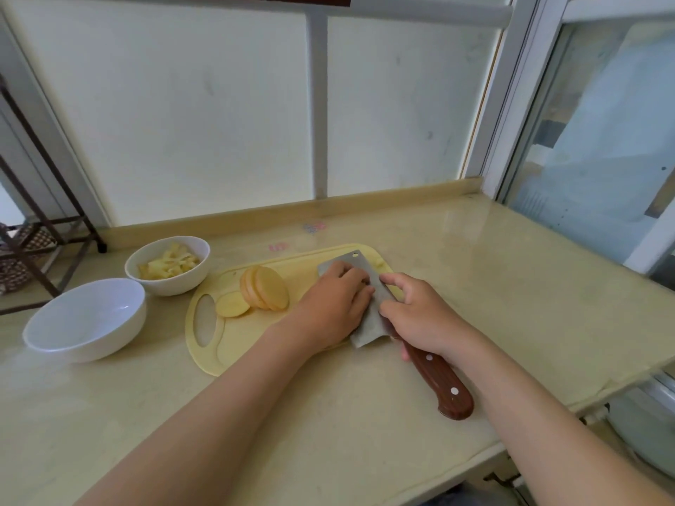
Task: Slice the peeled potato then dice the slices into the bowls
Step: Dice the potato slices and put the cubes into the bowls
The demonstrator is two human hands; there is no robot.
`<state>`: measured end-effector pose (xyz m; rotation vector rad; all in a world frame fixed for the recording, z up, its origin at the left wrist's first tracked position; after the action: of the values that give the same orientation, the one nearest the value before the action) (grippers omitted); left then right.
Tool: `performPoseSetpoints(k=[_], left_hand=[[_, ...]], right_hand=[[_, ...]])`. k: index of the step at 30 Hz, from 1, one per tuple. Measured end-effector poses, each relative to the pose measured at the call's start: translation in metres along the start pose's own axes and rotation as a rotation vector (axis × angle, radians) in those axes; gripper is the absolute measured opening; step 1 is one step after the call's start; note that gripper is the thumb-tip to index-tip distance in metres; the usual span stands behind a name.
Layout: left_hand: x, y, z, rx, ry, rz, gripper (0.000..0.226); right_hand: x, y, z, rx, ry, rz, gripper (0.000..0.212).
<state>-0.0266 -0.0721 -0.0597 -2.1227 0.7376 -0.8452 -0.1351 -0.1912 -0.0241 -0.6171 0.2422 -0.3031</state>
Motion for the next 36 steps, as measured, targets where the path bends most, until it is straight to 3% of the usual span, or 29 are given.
performPoseSetpoints(k=[15,20,29,36], left_hand=[[0.035,-0.084,-0.002,0.144,-0.059,0.041,0.026],[0.022,-0.132,0.019,0.173,-0.113,-0.048,0.022],[-0.027,-0.188,0.089,0.137,-0.402,-0.138,0.022],[-0.045,-0.187,0.121,0.037,-0.548,-0.254,0.022]], right_hand=[[0.029,-0.005,0.063,0.183,-0.034,0.044,0.049],[0.037,0.018,0.108,0.190,-0.118,0.095,0.023],[0.050,0.087,0.166,0.166,-0.148,0.216,0.018],[0.058,0.075,0.162,0.029,-0.137,0.186,0.013]])
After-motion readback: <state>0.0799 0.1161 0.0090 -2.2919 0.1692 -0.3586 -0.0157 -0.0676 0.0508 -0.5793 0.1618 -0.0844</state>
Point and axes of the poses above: each hand's wrist, its own x-axis towards the middle knuckle, its own y-axis out of the palm, z = x × y, the point moved 1 cm from there along x, towards the middle knuckle, and after that the axes turned 4 degrees about -x, right-handed, at the moved point
